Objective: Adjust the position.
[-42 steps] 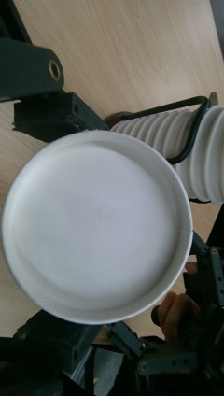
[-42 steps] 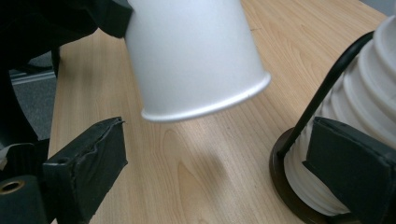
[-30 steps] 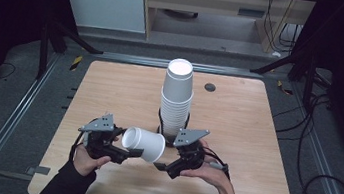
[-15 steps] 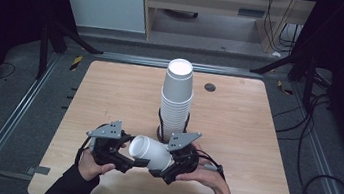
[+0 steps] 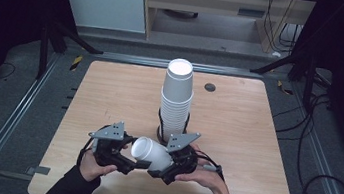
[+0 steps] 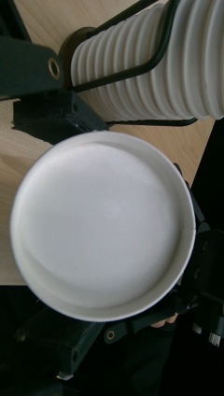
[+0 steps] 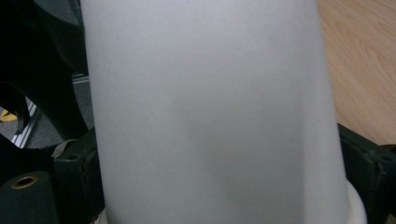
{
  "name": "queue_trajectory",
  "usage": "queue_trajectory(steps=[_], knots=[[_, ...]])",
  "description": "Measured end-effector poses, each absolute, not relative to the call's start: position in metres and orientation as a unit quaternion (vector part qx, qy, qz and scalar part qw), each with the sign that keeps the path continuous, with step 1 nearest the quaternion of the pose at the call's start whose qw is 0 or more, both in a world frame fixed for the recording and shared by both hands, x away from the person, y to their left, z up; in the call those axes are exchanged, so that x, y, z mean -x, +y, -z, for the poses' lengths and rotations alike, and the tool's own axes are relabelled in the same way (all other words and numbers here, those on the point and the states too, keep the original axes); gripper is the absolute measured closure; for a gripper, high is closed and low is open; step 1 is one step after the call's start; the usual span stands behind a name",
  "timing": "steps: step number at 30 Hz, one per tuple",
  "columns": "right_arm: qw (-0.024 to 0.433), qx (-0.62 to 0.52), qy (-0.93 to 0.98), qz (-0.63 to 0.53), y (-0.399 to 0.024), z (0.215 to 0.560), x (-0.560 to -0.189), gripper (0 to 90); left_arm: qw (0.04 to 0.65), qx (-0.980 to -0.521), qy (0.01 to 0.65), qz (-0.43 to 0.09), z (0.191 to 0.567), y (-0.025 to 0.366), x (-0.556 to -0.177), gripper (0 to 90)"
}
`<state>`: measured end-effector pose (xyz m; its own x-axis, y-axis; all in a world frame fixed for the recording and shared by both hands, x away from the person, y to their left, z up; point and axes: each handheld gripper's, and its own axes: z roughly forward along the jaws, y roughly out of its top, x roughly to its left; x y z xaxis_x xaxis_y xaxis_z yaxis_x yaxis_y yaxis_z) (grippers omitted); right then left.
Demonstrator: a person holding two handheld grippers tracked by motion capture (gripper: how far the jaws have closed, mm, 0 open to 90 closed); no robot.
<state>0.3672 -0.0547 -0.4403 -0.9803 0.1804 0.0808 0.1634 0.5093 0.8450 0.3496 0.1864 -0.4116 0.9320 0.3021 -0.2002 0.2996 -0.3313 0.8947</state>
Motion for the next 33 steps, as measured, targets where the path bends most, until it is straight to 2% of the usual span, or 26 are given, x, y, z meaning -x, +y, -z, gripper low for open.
queue_trajectory(steps=[7, 13, 21, 33], knots=[[0.021, -0.105, 0.876, -0.470, -0.062, 0.440, -0.370, 9.7, 0.541, -0.821, 0.183, -0.009, 0.405, 0.195, -0.350, 16.1], [0.052, -0.106, 0.893, -0.435, -0.070, 0.439, -0.372, 9.4, 0.500, -0.845, 0.189, -0.018, 0.409, 0.202, -0.356, 14.8], [0.070, -0.093, 0.911, -0.397, -0.065, 0.446, -0.370, 9.2, 0.435, -0.884, 0.169, -0.014, 0.422, 0.187, -0.356, 13.1], [0.072, -0.062, 0.934, -0.345, -0.042, 0.458, -0.360, 9.1, 0.385, -0.909, 0.157, -0.003, 0.433, 0.170, -0.354, 14.0]])
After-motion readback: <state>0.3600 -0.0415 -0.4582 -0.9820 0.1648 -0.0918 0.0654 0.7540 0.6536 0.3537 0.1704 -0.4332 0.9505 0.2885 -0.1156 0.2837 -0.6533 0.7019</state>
